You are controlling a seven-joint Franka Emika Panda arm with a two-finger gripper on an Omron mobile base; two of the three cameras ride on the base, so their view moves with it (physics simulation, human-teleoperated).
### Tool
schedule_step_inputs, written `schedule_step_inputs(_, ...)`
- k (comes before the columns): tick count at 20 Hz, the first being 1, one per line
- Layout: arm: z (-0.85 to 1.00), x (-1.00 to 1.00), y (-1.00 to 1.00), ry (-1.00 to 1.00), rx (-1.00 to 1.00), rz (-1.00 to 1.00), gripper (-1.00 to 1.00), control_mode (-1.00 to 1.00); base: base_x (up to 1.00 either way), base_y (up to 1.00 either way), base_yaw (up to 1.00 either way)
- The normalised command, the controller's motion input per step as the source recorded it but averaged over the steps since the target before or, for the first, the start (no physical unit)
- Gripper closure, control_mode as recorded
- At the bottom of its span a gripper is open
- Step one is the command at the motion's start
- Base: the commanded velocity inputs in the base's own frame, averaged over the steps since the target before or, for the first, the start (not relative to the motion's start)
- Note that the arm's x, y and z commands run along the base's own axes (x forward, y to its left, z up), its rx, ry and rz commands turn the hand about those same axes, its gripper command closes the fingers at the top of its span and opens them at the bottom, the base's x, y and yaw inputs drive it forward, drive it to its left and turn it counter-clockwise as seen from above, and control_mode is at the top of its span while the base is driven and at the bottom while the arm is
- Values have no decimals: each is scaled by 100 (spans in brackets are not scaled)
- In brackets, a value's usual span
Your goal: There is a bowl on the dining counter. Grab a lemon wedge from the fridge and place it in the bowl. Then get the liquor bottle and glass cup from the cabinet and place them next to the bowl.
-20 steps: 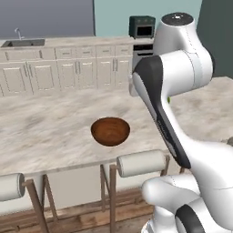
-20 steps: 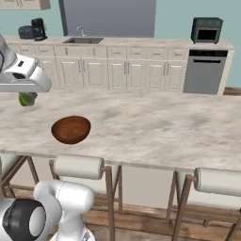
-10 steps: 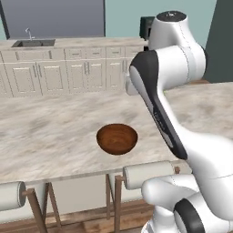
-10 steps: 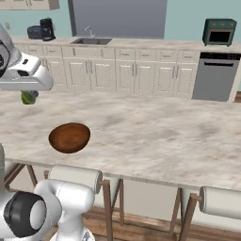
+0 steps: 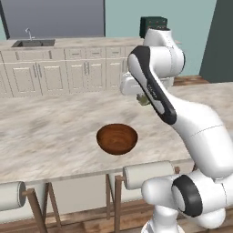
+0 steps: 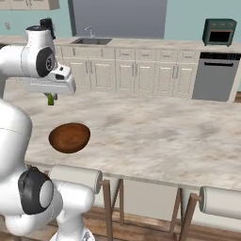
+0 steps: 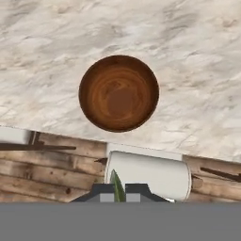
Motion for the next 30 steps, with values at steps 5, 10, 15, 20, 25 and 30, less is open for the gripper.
schedule_step_inputs(5,-74,84,0,10,7,17,100,-100,0,0,0)
schedule_step_inputs(10,-70,72,5,6,4,14,100,-100,0,0,0)
schedule_step_inputs(15,-69,42,10,0,2,14,100,-100,0,0,0)
schedule_step_inputs(20,-70,21,24,0,1,13,100,-100,0,0,0)
schedule_step_inputs(25,-65,9,34,0,0,11,100,-100,0,0,0)
schedule_step_inputs(30,-49,21,21,0,2,9,100,-100,0,0,0)
